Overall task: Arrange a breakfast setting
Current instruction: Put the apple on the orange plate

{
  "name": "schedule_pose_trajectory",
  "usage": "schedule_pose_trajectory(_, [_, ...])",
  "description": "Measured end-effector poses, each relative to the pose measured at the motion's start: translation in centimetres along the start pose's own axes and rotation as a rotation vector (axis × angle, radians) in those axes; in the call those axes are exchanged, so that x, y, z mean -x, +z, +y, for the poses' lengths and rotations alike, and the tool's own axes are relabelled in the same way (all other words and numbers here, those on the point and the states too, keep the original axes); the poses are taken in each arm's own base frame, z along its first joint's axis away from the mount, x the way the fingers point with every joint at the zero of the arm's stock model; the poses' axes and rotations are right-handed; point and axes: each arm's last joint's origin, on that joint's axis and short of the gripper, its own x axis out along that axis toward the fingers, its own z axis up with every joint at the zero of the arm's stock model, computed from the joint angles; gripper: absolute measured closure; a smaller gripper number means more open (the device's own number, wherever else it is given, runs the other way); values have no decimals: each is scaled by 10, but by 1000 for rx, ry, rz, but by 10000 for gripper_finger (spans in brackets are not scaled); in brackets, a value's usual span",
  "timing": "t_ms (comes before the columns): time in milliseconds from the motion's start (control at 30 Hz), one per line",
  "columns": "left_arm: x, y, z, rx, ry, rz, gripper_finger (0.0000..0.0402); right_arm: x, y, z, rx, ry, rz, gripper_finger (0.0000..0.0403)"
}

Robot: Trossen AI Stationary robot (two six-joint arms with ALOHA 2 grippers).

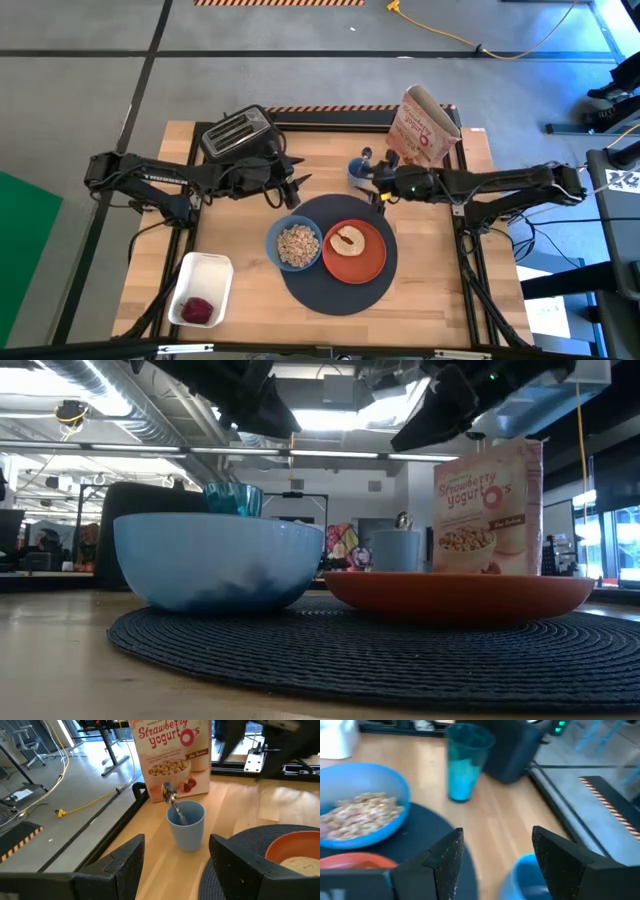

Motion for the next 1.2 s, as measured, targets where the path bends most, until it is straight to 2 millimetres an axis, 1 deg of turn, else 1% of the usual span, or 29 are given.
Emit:
schedule_pose_trajectory(133, [5, 3, 2, 6, 0, -10, 184, 4, 13, -15, -13, -47, 37, 178])
schedule_pose_trajectory(233, [10, 5, 5, 11, 1, -19, 184, 4, 17, -31, -38, -124, 49, 178])
schedule_pose_trajectory(367, [20, 7, 10, 22, 8, -6, 184, 1, 15, -59, -85, -193, 105, 178])
schedule_pose_trajectory(467, [32, 6, 16, 21, 39, 28, 184, -1, 9, -73, -140, -164, 140, 178])
schedule_pose_trajectory(533, [42, 5, 19, 34, 59, 44, 184, -1, 8, -77, -166, -128, 141, 178])
schedule_pose_trajectory(700, [70, 2, 26, 84, 109, 83, 184, -1, 11, -75, -167, -96, 103, 178])
schedule_pose_trajectory(833, [88, -5, 25, 166, 75, 131, 184, -1, 18, -71, -130, -87, 43, 178])
schedule_pose_trajectory(900, [96, -8, 22, 219, -11, 173, 184, -1, 21, -69, -109, -83, 19, 178])
schedule_pose_trajectory(933, [100, -11, 19, 234, -87, 210, 184, -1, 22, -68, -104, -79, 12, 178])
schedule_pose_trajectory(1033, [112, -14, 4, 244, -446, 327, 184, 0, 22, -66, -80, -72, 12, 178])
schedule_pose_trajectory(1067, [117, -16, -1, 253, -538, 368, 184, 0, 22, -66, -78, -73, 12, 178])
schedule_pose_trajectory(1133, [126, -19, -11, 271, -638, 431, 184, 0, 22, -66, -78, -72, 10, 178])
schedule_pose_trajectory(1200, [133, -23, -20, 269, -684, 489, 184, 0, 22, -66, -79, -72, 10, 178])
